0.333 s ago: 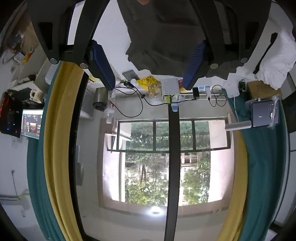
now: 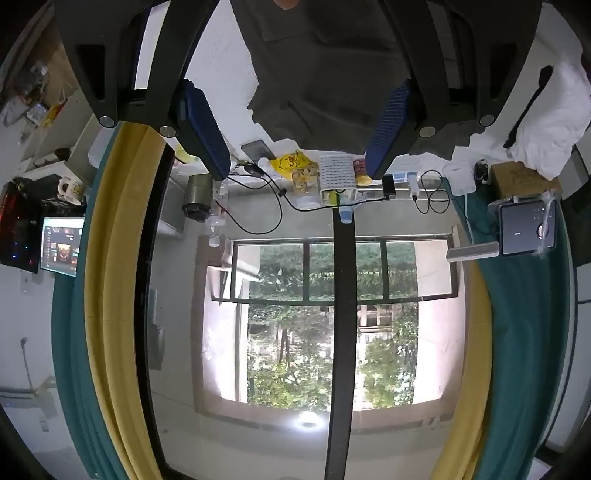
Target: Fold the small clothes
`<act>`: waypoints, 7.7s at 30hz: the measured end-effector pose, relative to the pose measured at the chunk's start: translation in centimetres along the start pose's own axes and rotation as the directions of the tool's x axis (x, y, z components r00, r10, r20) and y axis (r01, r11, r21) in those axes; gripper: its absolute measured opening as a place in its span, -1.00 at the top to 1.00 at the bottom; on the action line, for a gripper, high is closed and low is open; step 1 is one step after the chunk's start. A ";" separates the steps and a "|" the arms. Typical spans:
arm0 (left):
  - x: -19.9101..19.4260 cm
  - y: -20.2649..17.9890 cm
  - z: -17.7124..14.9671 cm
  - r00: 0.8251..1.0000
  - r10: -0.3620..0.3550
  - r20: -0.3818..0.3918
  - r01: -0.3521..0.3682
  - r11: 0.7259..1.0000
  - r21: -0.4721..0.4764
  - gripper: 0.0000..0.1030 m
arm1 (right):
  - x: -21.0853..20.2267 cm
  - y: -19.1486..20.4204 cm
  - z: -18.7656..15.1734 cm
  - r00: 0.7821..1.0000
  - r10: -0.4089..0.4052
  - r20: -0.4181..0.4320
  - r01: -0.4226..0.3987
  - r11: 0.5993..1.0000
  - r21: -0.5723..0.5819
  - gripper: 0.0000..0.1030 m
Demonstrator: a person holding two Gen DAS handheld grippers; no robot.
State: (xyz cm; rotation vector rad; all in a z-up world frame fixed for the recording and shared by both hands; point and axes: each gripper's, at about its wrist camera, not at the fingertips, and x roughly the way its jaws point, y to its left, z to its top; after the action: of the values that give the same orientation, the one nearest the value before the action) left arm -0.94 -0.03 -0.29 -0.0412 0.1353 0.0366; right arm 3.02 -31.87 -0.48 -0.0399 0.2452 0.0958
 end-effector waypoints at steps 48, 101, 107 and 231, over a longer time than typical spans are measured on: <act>-0.1 -1.2 -0.7 0.999 -0.050 -0.001 0.050 0.999 0.005 -0.97 | 0.0 0.3 -0.1 1.000 0.013 0.001 -0.013 1.000 -0.020 -0.53; 9.2 -1.7 -3.6 0.989 -0.063 -0.134 0.058 0.997 -0.043 -0.97 | 11.6 -4.8 -2.5 0.987 0.001 -0.159 -0.002 1.000 -0.006 -0.53; 12.6 -1.1 -4.9 0.978 -0.031 -0.208 0.012 0.996 -0.091 -0.97 | 16.5 -6.2 -4.2 0.968 -0.013 -0.252 0.003 0.999 -0.042 -0.53; 19.5 6.5 -15.2 0.855 -0.071 -0.513 0.005 0.992 -0.128 -0.97 | 27.3 1.0 -17.1 0.682 0.391 -0.617 -0.425 0.900 0.101 -0.15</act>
State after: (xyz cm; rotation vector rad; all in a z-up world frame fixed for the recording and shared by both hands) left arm 16.04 6.45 -18.25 -0.1776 0.6757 -0.0070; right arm 25.15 -29.28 -23.73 -0.0665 0.9308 0.5480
